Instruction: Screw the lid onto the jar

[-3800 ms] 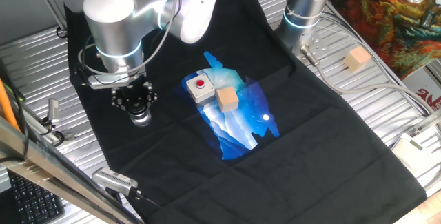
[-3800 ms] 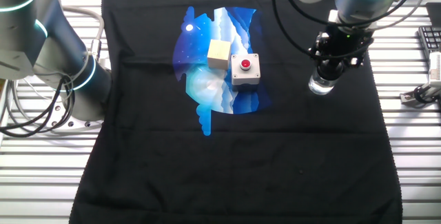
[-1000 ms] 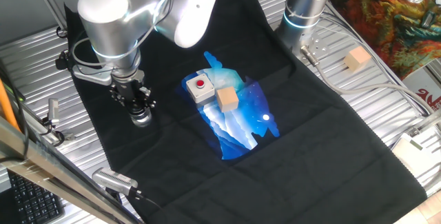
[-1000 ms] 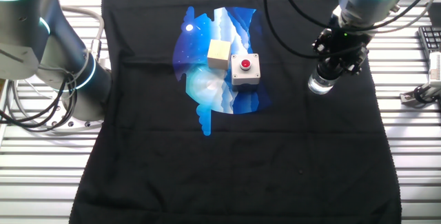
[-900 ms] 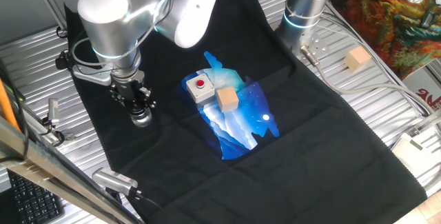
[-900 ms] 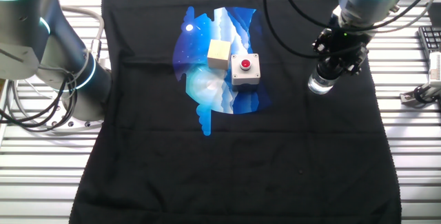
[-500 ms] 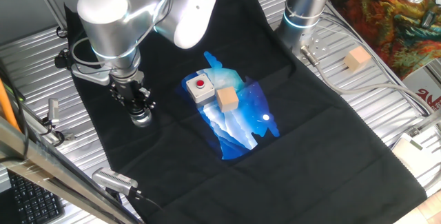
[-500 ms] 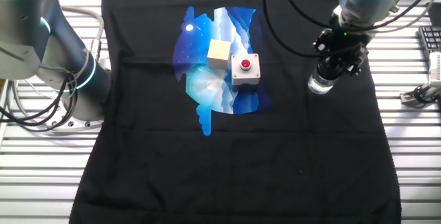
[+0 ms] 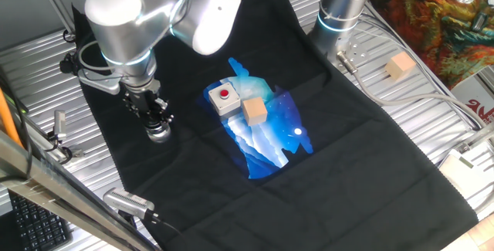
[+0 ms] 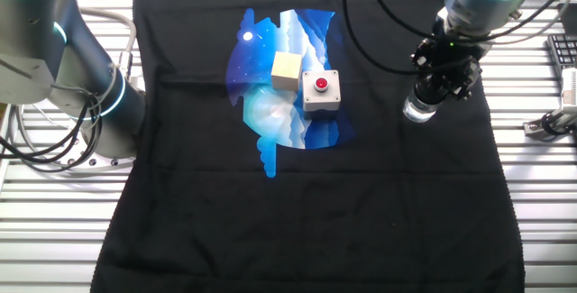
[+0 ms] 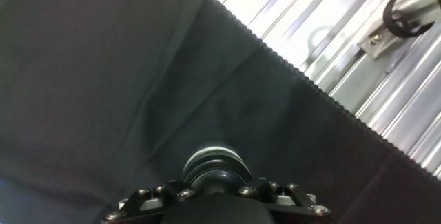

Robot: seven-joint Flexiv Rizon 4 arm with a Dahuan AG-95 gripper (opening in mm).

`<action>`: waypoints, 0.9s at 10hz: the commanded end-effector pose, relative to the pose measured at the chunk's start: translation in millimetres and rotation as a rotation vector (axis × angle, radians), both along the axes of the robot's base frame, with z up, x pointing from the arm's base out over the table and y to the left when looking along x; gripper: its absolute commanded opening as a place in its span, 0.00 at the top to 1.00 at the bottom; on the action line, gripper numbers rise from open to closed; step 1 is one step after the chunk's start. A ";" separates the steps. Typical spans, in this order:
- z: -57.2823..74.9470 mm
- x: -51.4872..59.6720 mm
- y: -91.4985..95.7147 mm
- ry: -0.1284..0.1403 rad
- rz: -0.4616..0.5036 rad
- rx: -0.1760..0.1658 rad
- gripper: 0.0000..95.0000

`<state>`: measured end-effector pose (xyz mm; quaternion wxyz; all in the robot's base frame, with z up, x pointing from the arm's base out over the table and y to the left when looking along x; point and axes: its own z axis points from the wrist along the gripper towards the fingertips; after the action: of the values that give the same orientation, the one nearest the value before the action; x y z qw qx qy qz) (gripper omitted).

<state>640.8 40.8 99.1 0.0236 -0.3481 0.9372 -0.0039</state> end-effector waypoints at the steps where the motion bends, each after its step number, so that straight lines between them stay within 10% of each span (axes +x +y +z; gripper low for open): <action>1: -0.5 0.7 -0.6 0.000 -0.011 -0.012 1.00; 9: -0.3 0.9 -0.5 0.007 -0.070 -0.007 1.00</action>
<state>640.7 39.9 98.9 0.0188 -0.3159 0.9485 -0.0136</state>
